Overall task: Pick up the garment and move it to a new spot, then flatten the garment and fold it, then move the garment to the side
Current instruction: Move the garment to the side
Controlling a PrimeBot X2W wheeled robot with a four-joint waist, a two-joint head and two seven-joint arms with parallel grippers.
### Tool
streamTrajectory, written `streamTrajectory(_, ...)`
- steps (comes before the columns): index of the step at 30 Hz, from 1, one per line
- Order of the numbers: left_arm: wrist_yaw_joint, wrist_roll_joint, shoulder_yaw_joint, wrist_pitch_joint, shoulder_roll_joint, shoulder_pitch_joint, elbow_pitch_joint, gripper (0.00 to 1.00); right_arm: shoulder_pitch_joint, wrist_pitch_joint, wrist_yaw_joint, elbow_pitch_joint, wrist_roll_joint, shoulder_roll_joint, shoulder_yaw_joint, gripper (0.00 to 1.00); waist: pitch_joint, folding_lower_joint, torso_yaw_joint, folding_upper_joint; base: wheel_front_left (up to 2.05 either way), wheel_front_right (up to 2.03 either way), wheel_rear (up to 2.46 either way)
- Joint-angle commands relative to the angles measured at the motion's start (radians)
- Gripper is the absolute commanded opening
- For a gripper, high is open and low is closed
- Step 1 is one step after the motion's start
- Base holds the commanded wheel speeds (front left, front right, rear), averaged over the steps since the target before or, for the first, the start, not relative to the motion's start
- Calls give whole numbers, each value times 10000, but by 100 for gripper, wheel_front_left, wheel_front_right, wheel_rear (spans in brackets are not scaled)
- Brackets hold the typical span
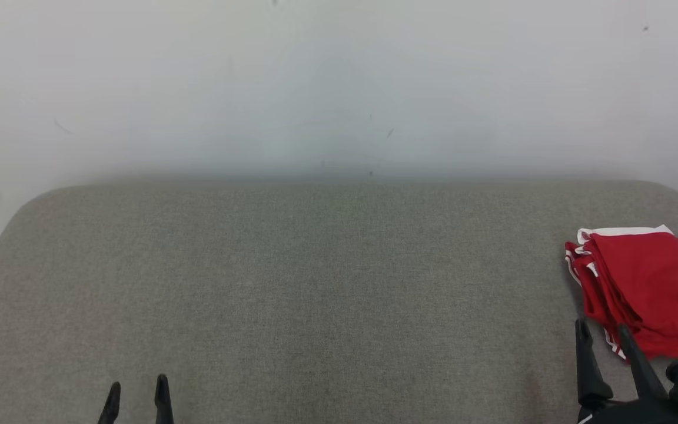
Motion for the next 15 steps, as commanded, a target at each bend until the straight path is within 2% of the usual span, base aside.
streamTrajectory(1,12,79,41,-33,-48,125,110,100,200,-222,-20,95,-83,65,124,100,-185,3,-46,2,0,0,0)
streamTrajectory(7,-48,-36,92,-33,-87,247,688,100,429,-940,-20,435,-496,95,739,100,-272,3,-227,2,0,0,0)
streamTrajectory(15,-62,123,96,-33,-98,153,1052,100,412,-1130,-20,703,-721,178,906,100,-302,3,-411,2,0,0,0)
